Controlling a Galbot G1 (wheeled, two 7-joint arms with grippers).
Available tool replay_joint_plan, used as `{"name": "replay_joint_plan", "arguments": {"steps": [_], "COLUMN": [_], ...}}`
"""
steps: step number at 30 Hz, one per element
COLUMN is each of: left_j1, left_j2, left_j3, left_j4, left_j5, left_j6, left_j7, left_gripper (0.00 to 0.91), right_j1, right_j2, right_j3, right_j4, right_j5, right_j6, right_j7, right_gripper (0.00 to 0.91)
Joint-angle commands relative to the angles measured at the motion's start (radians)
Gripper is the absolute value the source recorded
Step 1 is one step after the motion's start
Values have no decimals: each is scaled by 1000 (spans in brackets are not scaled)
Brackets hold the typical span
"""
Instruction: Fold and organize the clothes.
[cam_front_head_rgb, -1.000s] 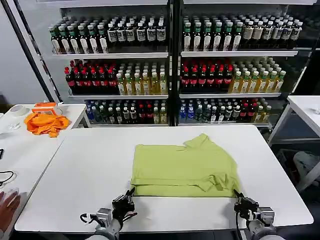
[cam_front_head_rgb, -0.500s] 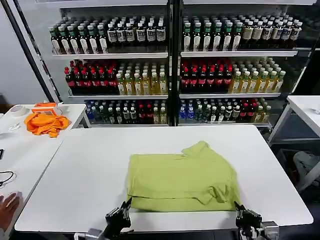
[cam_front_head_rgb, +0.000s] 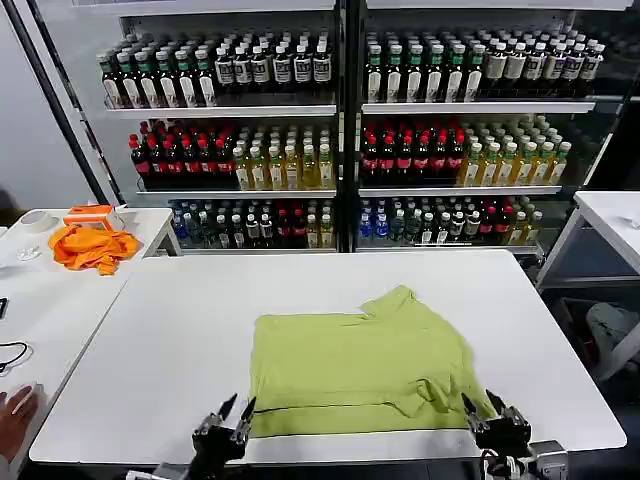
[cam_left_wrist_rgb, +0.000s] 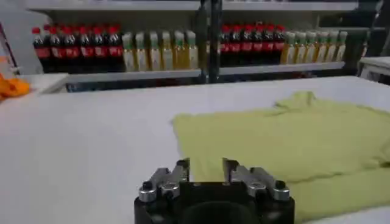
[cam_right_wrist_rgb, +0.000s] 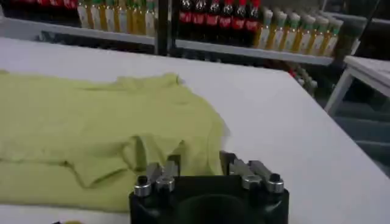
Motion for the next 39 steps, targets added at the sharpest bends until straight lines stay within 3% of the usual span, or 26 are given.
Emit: {"name": "replay_joint_plan", "arguments": {"steps": [1,8,15,27,38,39], "left_j1": [-333,-602,-774,-895,-875,-871], "left_j2": [77,85,43,-8,-13,-14], "left_j3": [20,147,253,320,314,314], "left_j4": [193,399,553,720,712,712], "left_j5": [-205,-308,-282,-336,-395,-393], "left_j6": [18,55,112,150,159,155], "left_j7": [-27,-46,-63,-86,-61,-59], "left_gripper": [907,907,907,907,907,544], "right_j1": [354,743,932,1084,1128,1126], "right_j2": [-62,-26,27,130,186,188], "right_j3": [-113,-363,-474,-556,-589,-591], "right_j4": [-171,-484,-707,-941,-1040,-1041], "right_j5": [110,182,214,219,215,216], "right_j6": [-20,-54,-70,-81,-88,-86], "right_j7": [27,54,49,32,21,18], "right_gripper": [907,907,907,907,907,474]}}
